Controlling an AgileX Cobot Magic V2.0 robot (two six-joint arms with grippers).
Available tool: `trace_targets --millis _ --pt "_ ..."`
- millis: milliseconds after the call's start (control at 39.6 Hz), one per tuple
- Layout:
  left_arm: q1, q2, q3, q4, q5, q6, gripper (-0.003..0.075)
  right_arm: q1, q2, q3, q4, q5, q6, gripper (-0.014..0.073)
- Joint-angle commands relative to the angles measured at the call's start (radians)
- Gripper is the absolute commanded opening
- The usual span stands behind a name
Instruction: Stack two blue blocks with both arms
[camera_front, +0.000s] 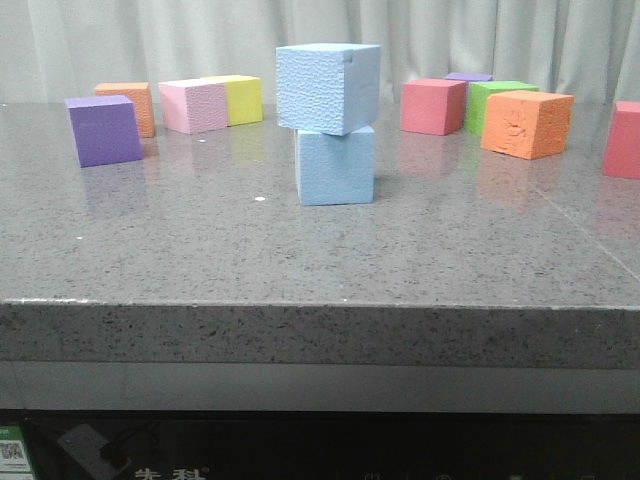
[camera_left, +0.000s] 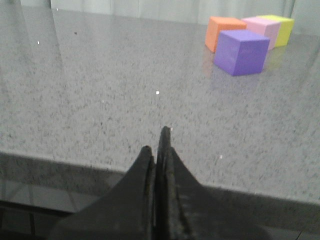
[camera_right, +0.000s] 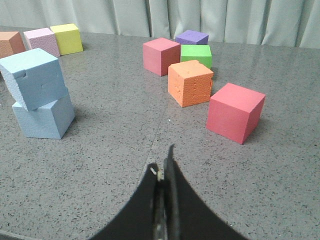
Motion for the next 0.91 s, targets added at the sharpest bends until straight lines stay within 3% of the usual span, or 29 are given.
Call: trace_targets --millis 0,202,883 --pt "0.002 -0.024 0.013 -0.010 -0.120 0.000 -0.0018 -0.006 0.008 -0.026 -0.004 -0.080 -0.007 -0.0069" --pt "0.002 -0.024 0.078 -0.010 -0.199 0.000 -0.0018 -0.006 0.008 -0.026 -0.004 -0.080 -0.007 -0.0069" --pt "0.002 -0.023 0.078 -0.010 -0.188 0.000 -0.0018 -0.006 0.008 -0.026 -0.004 -0.080 -0.007 -0.0069"
